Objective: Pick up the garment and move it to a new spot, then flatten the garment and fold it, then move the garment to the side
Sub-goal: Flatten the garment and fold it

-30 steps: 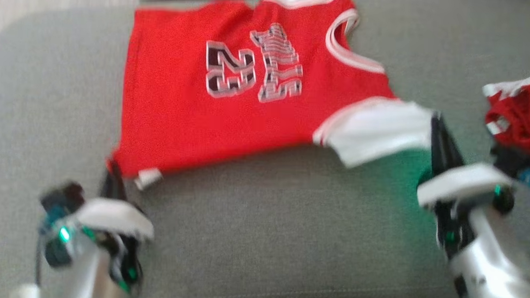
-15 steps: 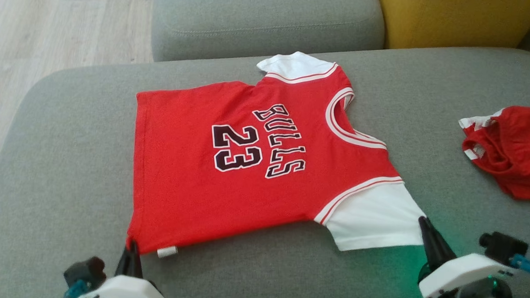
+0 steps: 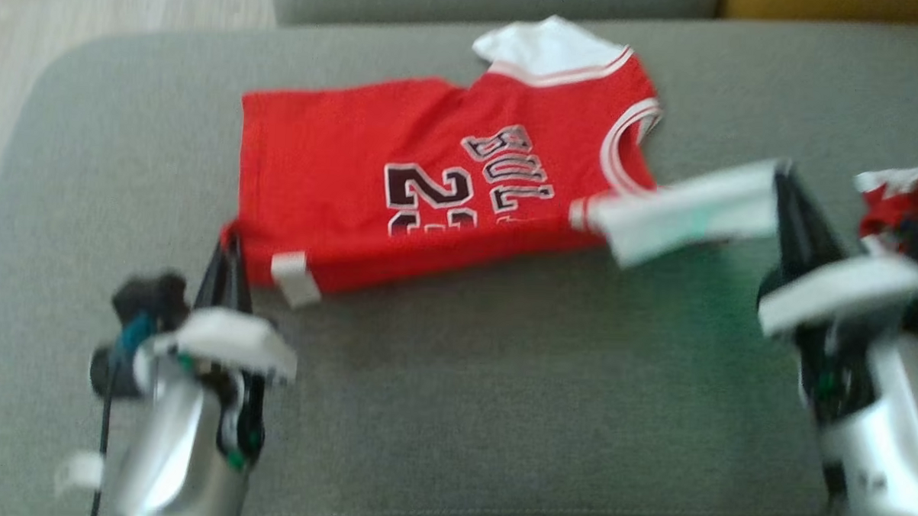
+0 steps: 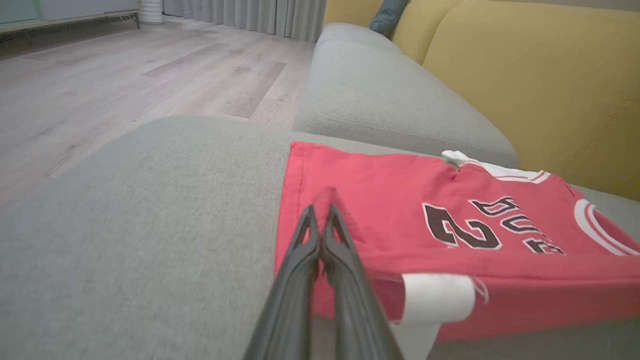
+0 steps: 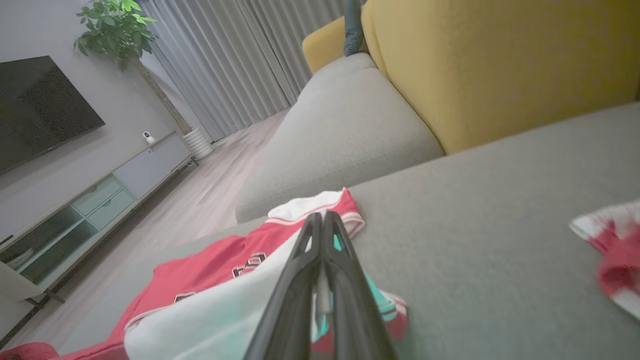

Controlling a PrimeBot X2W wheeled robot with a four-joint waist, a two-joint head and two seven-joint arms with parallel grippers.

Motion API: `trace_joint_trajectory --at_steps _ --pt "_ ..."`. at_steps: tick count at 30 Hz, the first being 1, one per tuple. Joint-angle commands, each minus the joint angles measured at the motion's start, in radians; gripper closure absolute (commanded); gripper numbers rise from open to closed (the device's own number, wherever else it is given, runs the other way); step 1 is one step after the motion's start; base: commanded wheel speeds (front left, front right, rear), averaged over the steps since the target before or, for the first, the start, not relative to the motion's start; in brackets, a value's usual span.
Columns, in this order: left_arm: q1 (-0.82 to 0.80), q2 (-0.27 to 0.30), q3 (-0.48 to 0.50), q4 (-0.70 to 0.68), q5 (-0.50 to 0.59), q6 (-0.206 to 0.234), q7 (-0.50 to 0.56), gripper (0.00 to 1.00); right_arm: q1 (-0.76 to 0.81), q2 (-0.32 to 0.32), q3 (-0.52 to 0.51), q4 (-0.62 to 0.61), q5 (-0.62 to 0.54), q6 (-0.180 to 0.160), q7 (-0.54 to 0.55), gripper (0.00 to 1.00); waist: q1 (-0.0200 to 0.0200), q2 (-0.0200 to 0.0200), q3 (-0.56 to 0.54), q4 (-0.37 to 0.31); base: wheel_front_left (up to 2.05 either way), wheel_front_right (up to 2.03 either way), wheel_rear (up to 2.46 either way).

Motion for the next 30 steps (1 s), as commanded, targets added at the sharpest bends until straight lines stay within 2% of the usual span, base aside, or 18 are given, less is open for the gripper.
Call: trace_joint_trajectory --at_steps 1,10,15,16,17,23,27,30 --pt "-0.072 0.019 0.025 -0.006 0.017 -0.004 -0.006 1.0 -0.067 -0.003 0.006 -0.005 -0.01 0.006 0.0 1.0 0.0001 0.0 0.059 0.023 0.0 0.0 0.0" --pt "-0.328 0.019 -0.005 0.181 0.039 -0.011 -0.006 1.0 -0.338 0.019 0.016 0.243 -0.102 0.006 -0.059 1.0 0.0001 0.0 0.198 0.06 0.0 0.0 0.0" --pt "-0.406 0.019 -0.031 0.235 0.047 -0.003 -0.006 1.0 -0.429 0.033 0.016 0.365 -0.138 0.006 -0.109 1.0 0.0001 0.0 0.241 0.069 0.0 0.0 0.0" --pt "-0.418 0.019 -0.033 0.25 0.046 0.003 -0.006 0.75 -0.448 0.039 0.009 0.394 -0.142 0.006 -0.126 0.99 0.0001 0.0 0.248 0.069 0.0 0.0 0.0" --pt "-0.428 0.019 -0.033 0.261 0.041 0.008 -0.006 0.0 -0.465 0.047 0.004 0.418 -0.145 0.006 -0.147 0.0 0.0001 0.0 0.254 0.068 0.0 0.0 0.0" --pt "-0.375 0.019 -0.007 0.175 0.005 0.031 -0.006 0.0 -0.468 0.048 0.044 0.468 -0.152 0.006 -0.26 0.0 0.0001 0.0 0.257 0.061 0.0 0.0 0.0" --pt "-0.266 0.019 0.009 0.1 -0.035 0.041 -0.006 0.0 -0.391 0.029 0.075 0.489 -0.142 0.006 -0.277 0.0 0.0001 0.0 0.231 0.058 0.0 0.0 0.0" --pt "-0.198 0.019 -0.015 0.102 -0.076 0.033 -0.006 0.0 -0.327 0.016 0.107 0.523 -0.142 0.006 -0.279 0.0 0.0001 0.0 0.207 0.063 0.0 0.0 0.0"
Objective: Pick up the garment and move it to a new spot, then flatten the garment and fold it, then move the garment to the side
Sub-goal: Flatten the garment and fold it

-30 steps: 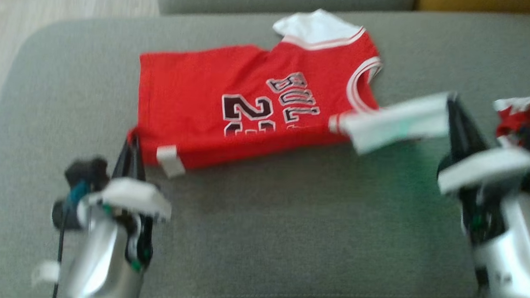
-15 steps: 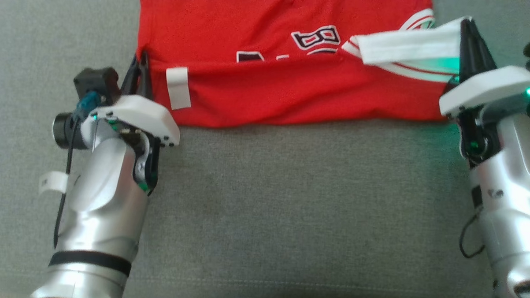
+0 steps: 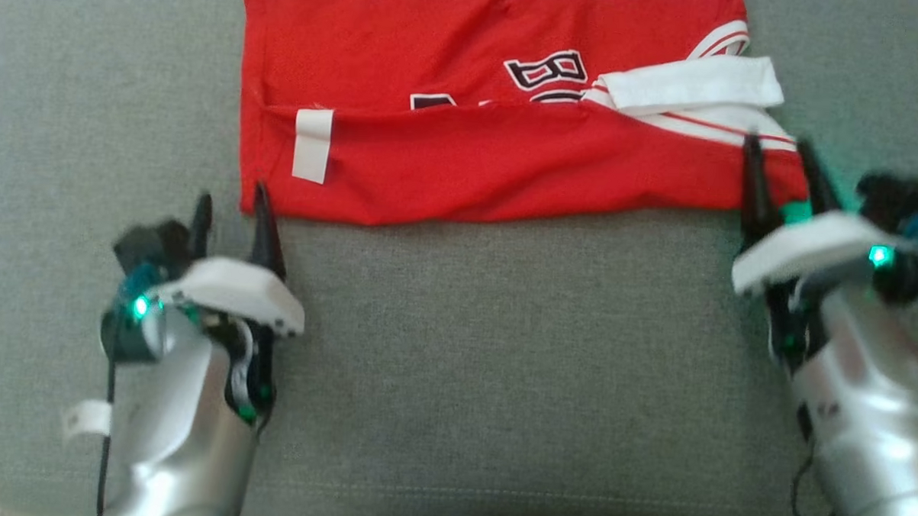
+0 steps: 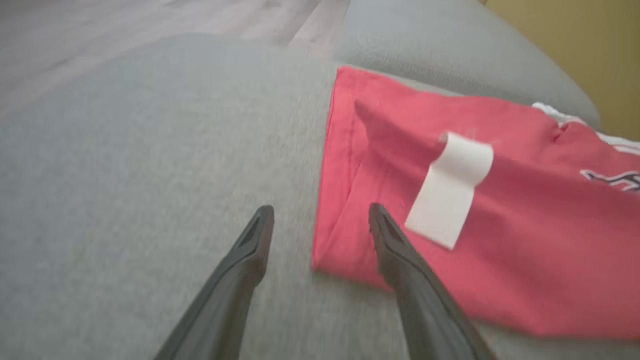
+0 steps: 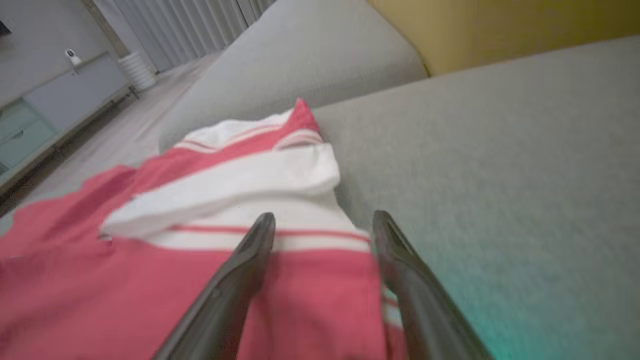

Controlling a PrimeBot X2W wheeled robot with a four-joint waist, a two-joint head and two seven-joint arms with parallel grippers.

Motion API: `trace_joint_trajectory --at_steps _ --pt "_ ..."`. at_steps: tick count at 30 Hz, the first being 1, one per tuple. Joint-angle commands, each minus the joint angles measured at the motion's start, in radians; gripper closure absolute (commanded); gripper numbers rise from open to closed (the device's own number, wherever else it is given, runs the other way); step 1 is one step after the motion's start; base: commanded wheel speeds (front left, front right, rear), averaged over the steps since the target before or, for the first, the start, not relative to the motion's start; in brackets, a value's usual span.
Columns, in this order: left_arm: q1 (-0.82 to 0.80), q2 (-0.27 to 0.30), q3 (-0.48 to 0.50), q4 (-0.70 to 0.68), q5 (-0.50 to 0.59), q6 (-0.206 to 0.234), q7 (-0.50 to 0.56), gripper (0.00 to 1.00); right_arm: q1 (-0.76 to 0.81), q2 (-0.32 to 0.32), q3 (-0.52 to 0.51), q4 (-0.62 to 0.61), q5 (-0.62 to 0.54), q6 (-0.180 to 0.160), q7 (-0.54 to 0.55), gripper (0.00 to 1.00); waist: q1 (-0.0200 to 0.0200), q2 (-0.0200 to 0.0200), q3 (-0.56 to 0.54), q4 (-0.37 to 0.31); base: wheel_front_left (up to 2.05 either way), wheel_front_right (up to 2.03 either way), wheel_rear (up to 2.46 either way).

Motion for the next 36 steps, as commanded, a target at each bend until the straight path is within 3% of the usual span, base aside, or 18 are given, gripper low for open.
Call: trace_joint_trajectory --at_steps 1,11,12,13,14,15,18,20,21,26,27,29,30,36 --pt "-0.017 0.024 0.011 -0.019 -0.013 -0.004 -0.005 0.0 0.01 -0.007 0.026 -0.01 -0.003 0.006 -0.011 0.0 0.0 0.0 -0.016 0.007 0.0 0.0 0.0" --pt "-0.035 0.024 -0.049 0.083 -0.083 -0.028 -0.005 0.0 0.0 0.014 0.049 0.095 -0.074 0.006 0.022 0.0 0.0 0.0 -0.033 0.015 0.0 0.0 0.0" --pt "-0.041 0.024 -0.052 0.094 -0.085 -0.029 -0.005 0.0 -0.004 0.018 0.052 0.102 -0.079 0.006 0.025 0.05 0.0 0.0 -0.033 0.013 0.0 0.0 0.0" --pt "-0.046 0.024 -0.054 0.104 -0.089 -0.03 -0.005 0.0 -0.008 0.021 0.054 0.107 -0.083 0.006 0.026 0.18 0.0 0.0 -0.034 0.011 0.0 0.0 0.0" --pt "-0.05 0.024 -0.058 0.118 -0.088 -0.033 -0.005 0.0 -0.011 0.023 0.062 0.111 -0.09 0.006 0.027 0.57 0.0 0.0 -0.037 0.009 0.0 0.0 0.0" --pt "-0.053 0.024 -0.061 0.13 -0.089 -0.036 -0.005 0.0 -0.013 0.026 0.065 0.116 -0.092 0.006 0.027 0.76 0.0 0.0 -0.04 0.005 0.0 0.0 0.0" --pt "-0.064 0.024 -0.068 0.166 -0.1 -0.05 -0.005 0.0 -0.019 0.031 0.071 0.124 -0.092 0.006 0.025 0.8 0.0 0.0 -0.047 -0.005 0.0 0.0 0.0" --pt "-0.075 0.024 -0.067 0.192 -0.116 -0.058 -0.005 0.0 -0.025 0.034 0.077 0.125 -0.09 0.006 0.024 0.96 0.0 0.0 -0.046 -0.013 0.0 0.0 0.0" --pt "-0.08 0.024 -0.066 0.204 -0.129 -0.064 -0.005 0.0 -0.027 0.036 0.081 0.124 -0.089 0.006 0.024 1.0 0.0 0.0 -0.046 -0.017 0.0 0.0 0.0" --pt "-0.098 0.024 -0.074 0.245 -0.162 -0.086 -0.005 0.0 -0.034 0.043 0.093 0.123 -0.076 0.006 0.024 1.0 0.0 0.0 -0.042 -0.031 0.0 0.0 0.0" --pt "-0.103 0.024 -0.078 0.256 -0.17 -0.089 -0.005 0.21 -0.036 0.045 0.095 0.123 -0.071 0.006 0.026 1.0 0.0 0.0 -0.04 -0.033 0.0 0.0 0.0" --pt "-0.111 0.024 -0.094 0.285 -0.176 -0.097 -0.005 0.84 -0.04 0.048 0.1 0.123 -0.063 0.006 0.027 1.0 0.0 0.0 -0.037 -0.037 0.0 0.0 0.0" --pt "-0.115 0.024 -0.101 0.299 -0.182 -0.103 -0.005 1.0 -0.041 0.048 0.103 0.122 -0.059 0.006 0.026 1.0 0.0 0.0 -0.036 -0.039 0.0 0.0 0.0" --pt "-0.119 0.024 -0.117 0.326 -0.196 -0.115 -0.005 1.0 -0.033 0.052 0.11 0.127 -0.028 0.006 0.016 1.0 0.0 0.0 -0.066 -0.037 0.0 0.0 0.0"
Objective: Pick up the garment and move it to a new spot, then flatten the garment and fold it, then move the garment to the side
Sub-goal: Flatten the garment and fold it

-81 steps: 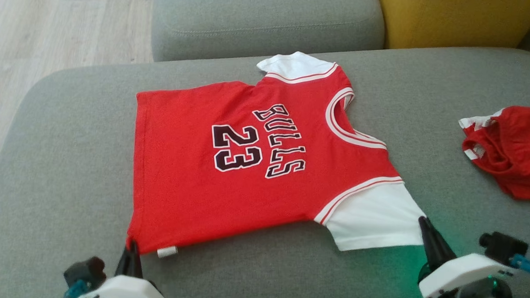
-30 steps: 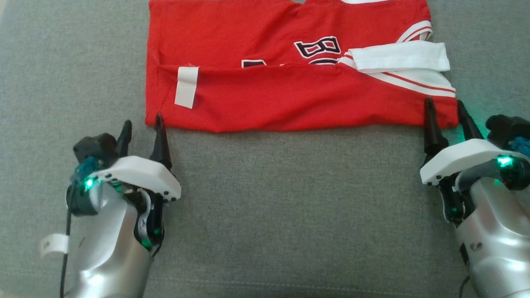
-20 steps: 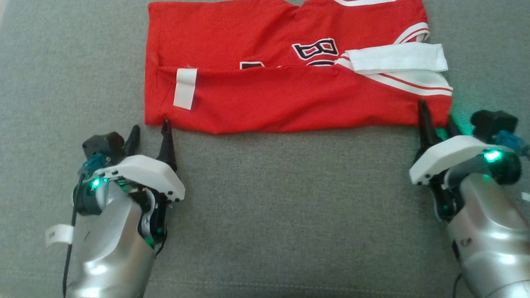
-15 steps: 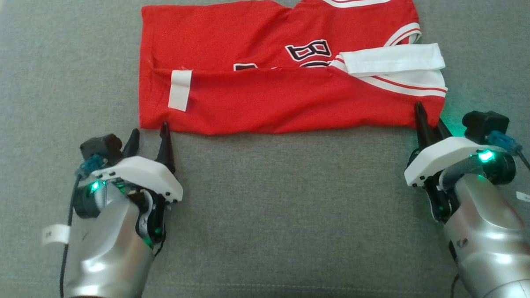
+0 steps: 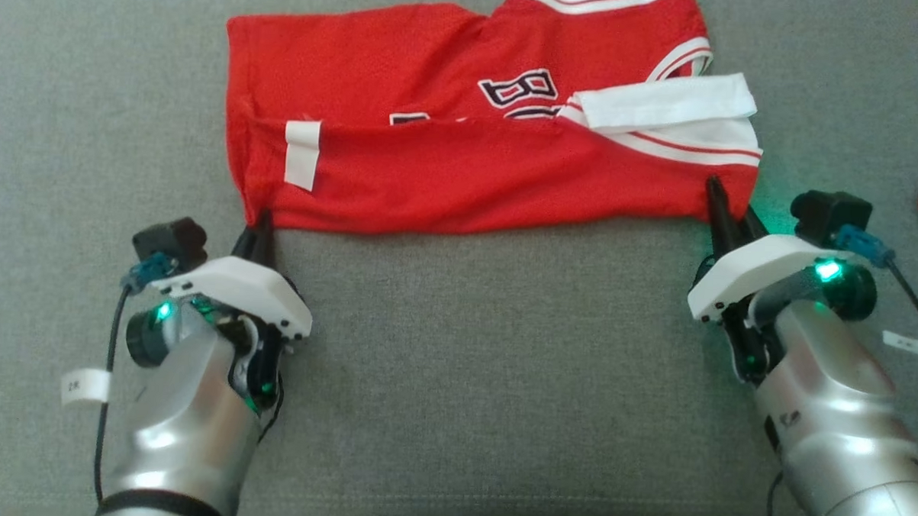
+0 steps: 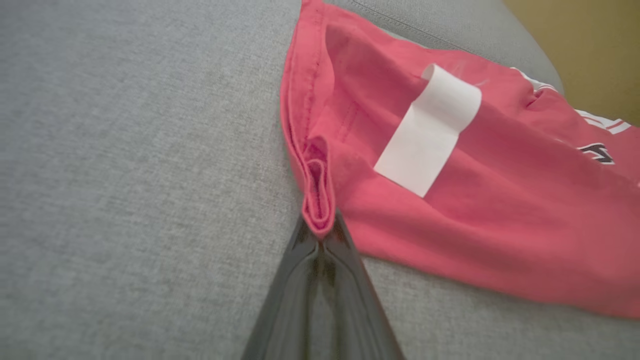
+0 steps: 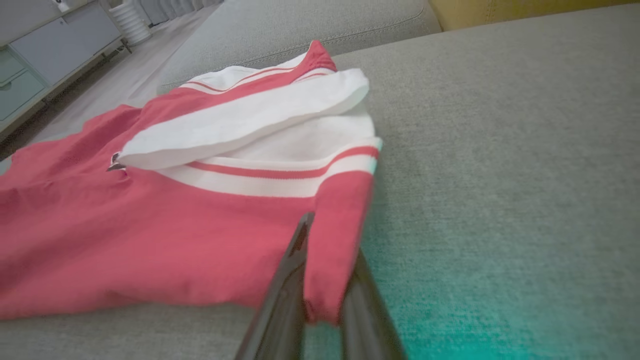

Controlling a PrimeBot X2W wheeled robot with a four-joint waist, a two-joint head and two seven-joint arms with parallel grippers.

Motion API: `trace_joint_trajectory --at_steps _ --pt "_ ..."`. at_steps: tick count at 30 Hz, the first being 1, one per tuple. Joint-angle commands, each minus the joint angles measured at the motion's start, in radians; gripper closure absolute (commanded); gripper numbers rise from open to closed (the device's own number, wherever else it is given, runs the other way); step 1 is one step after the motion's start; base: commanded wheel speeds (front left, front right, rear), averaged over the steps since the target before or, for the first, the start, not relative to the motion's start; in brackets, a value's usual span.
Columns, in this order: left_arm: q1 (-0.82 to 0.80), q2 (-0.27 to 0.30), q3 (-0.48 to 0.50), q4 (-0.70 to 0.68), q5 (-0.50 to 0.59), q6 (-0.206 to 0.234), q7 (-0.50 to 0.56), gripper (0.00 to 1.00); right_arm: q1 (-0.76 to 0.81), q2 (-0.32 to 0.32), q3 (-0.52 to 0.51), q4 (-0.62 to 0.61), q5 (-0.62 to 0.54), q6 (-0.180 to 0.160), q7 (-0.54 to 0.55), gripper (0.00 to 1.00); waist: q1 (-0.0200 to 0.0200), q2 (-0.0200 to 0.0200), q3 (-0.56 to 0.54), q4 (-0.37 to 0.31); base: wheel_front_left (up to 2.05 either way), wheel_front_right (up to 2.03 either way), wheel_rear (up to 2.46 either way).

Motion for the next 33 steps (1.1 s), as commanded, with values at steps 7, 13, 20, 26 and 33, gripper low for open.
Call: trace_joint_trajectory --at_steps 7,13,20,26,33 --pt "0.137 0.012 0.031 -0.05 0.04 0.01 0.007 1.0 0.078 0.018 0.015 -0.003 0.073 0.006 -0.024 1.0 -0.0001 0.0 -0.142 0.01 0.0 0.0 0.0" --pt "0.259 0.012 0.043 -0.103 0.047 0.034 0.007 1.0 0.213 -0.003 0.026 -0.033 0.137 0.006 -0.02 1.0 -0.0001 0.0 -0.228 0.034 0.0 0.0 0.0" --pt "0.35 0.012 0.058 -0.142 0.079 0.046 0.007 0.0 0.285 -0.042 0.029 -0.129 0.168 0.006 0.002 0.0 -0.0001 0.0 -0.234 0.036 0.0 0.0 0.0" --pt "0.244 0.037 0.056 -0.228 0.161 0.041 0.007 0.0 0.215 -0.066 0.015 -0.223 0.115 0.006 -0.001 0.0 -0.0001 0.0 -0.173 0.05 0.0 0.0 0.0" --pt "-0.014 0.144 0.036 -0.172 0.208 0.005 0.111 0.0 0.05 -0.066 0.007 -0.281 0.04 0.006 0.076 0.0 -0.0001 0.0 -0.082 0.048 0.0 0.0 0.0"
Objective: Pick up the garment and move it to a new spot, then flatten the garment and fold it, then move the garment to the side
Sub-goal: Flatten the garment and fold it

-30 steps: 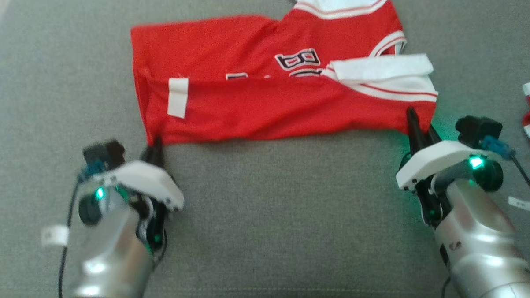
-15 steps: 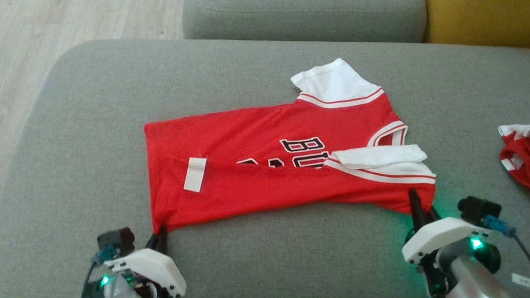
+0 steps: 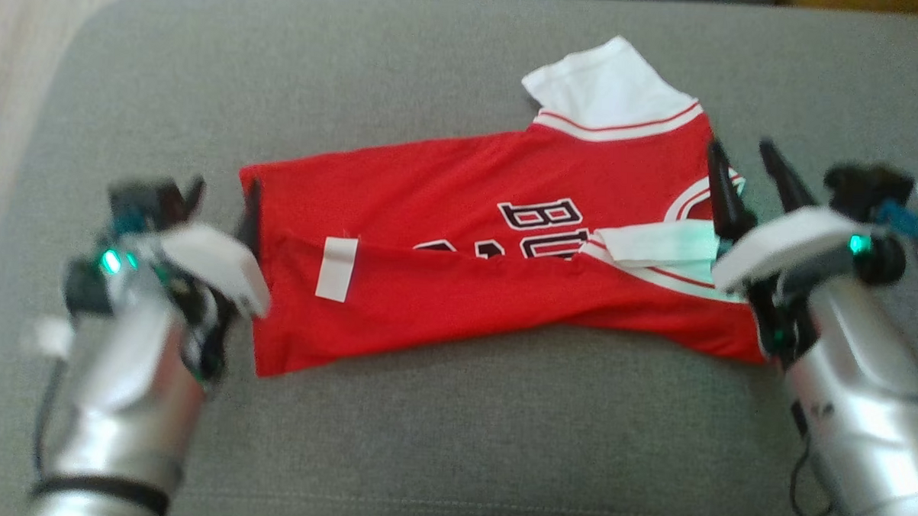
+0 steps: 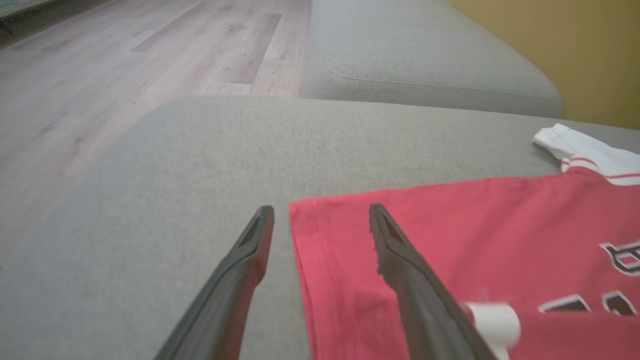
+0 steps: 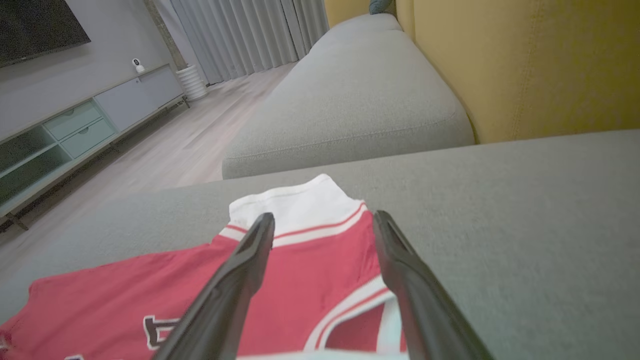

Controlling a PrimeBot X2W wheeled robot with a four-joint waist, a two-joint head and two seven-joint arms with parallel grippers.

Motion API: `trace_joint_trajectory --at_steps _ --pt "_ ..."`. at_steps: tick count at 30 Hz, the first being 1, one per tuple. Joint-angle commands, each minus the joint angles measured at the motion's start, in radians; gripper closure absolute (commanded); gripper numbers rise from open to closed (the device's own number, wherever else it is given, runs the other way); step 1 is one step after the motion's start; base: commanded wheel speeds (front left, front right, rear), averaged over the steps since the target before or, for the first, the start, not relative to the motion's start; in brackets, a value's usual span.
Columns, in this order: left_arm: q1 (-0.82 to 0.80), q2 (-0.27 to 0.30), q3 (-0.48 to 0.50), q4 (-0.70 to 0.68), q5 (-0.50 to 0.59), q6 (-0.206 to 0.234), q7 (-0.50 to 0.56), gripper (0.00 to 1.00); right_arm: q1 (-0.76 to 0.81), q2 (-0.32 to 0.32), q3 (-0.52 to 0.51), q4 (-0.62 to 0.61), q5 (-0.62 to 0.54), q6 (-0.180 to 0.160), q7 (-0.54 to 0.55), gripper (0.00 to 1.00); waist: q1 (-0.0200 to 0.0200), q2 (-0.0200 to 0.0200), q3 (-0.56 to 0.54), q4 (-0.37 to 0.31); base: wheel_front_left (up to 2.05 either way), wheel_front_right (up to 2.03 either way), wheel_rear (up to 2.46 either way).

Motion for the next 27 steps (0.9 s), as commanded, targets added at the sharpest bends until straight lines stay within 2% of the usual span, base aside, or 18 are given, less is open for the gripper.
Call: trace_joint_trajectory --at_steps 1,10,15,21,22,23,24,27 --pt "-0.098 0.063 0.029 0.005 0.012 -0.014 0.044 0.0 -0.063 -0.002 0.016 -0.039 -0.026 0.006 0.017 0.0 0.0 0.0 0.054 -0.006 0.0 0.0 0.0" --pt "-0.264 0.126 0.016 0.115 -0.005 -0.087 0.152 0.0 -0.195 0.014 0.057 -0.075 -0.07 0.006 0.064 0.0 0.0 0.0 0.162 -0.025 0.0 0.0 0.0" --pt "-0.298 0.112 0.004 0.164 -0.045 -0.117 0.168 0.0 -0.237 0.003 0.066 -0.073 -0.072 0.006 0.073 0.0 0.0 0.0 0.196 -0.018 0.0 0.0 0.0" --pt "-0.306 0.088 -0.041 0.189 -0.112 -0.129 0.187 0.0 -0.288 -0.016 0.079 -0.039 -0.083 0.006 0.099 0.0 0.0 0.0 0.219 -0.003 0.0 0.0 0.0" --pt "-0.306 0.089 -0.066 0.188 -0.114 -0.129 0.195 0.05 -0.302 -0.021 0.082 -0.031 -0.087 0.006 0.108 0.0 0.0 0.0 0.225 0.001 0.0 0.0 0.0" --pt "-0.305 0.085 -0.105 0.177 -0.142 -0.13 0.216 0.82 -0.336 -0.033 0.085 -0.013 -0.097 0.006 0.126 0.0 0.0 0.0 0.238 0.009 0.0 0.0 0.0" --pt "-0.306 0.083 -0.12 0.168 -0.163 -0.13 0.225 1.0 -0.353 -0.037 0.084 -0.001 -0.101 0.006 0.137 0.0 0.0 0.0 0.244 0.014 0.0 0.0 0.0" --pt "-0.311 0.091 -0.167 0.141 -0.221 -0.13 0.244 1.0 -0.407 -0.045 0.08 0.042 -0.099 0.006 0.187 0.0 0.0 0.0 0.264 0.031 0.0 0.0 0.0"
